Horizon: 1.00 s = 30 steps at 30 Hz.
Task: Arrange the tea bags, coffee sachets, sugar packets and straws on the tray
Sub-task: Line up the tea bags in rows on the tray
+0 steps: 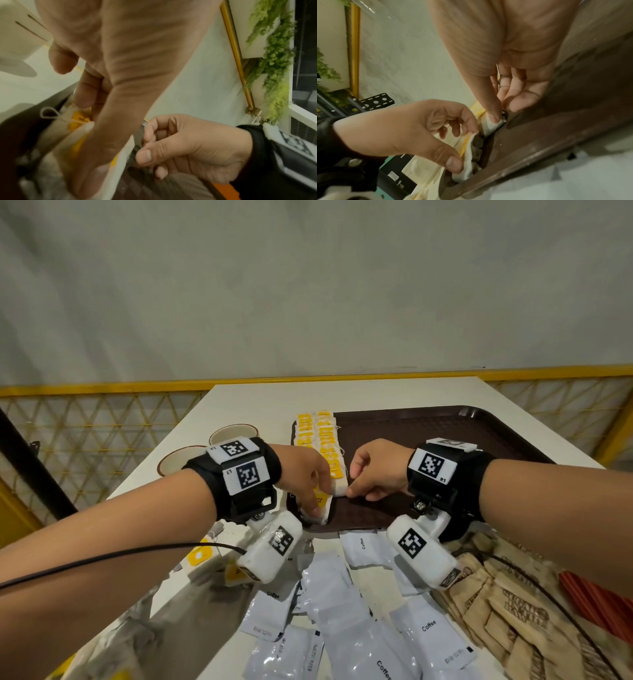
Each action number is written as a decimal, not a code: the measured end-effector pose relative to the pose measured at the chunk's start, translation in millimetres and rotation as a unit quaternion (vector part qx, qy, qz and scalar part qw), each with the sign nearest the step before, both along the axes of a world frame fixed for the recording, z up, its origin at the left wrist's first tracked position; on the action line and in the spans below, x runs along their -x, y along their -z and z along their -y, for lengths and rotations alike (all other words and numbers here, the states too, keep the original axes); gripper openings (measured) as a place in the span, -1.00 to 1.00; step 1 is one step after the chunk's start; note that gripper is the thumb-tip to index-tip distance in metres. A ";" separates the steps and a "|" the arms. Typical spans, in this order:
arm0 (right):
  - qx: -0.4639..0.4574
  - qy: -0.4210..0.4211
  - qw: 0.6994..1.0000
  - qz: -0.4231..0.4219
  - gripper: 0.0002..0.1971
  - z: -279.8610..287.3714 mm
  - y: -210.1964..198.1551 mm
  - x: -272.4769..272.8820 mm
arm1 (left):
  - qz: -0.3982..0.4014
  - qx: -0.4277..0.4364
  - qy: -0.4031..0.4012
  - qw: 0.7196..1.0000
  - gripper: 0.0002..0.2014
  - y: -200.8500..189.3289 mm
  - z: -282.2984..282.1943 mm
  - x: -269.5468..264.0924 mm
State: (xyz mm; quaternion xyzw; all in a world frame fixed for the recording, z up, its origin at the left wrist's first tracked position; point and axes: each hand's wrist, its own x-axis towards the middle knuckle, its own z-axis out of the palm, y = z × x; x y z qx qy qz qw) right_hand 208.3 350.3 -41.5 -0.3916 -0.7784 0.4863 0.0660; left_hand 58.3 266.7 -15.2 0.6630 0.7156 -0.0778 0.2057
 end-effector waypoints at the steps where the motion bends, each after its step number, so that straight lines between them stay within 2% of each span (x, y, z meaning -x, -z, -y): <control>1: 0.003 -0.001 1.000 -0.002 -0.73 0.5 0.1 0.2 | 0.004 -0.003 -0.001 1.000 -0.67 -0.4 -0.6 0.4; 7: 0.008 0.001 1.000 -0.020 -0.76 3.3 0.0 4.9 | 0.008 -0.033 0.002 0.999 -0.85 -6.2 4.3 7.9; 11: 0.008 -0.005 1.000 -0.029 -0.79 5.6 -1.1 6.7 | 0.004 -0.030 -0.040 0.999 -0.76 -8.7 8.0 15.9; 15: 0.044 -0.054 0.997 -0.034 -0.83 13.6 0.1 7.7 | 0.012 -0.029 -0.067 0.997 -0.61 -4.7 7.5 16.6; 20: 0.058 -0.093 0.994 -0.024 -0.91 25.6 -0.3 12.2 | 0.025 -0.041 -0.088 0.995 -0.67 -4.3 7.1 18.6; 26: -0.002 -0.133 0.990 0.042 -0.89 30.5 -1.0 16.8 | 0.033 -0.045 -0.085 0.995 -0.76 -3.4 9.6 19.1; 30: -0.064 -0.142 0.984 0.085 -0.85 30.1 -0.4 18.3 | 0.046 -0.070 -0.103 0.991 -0.90 -3.4 8.6 25.1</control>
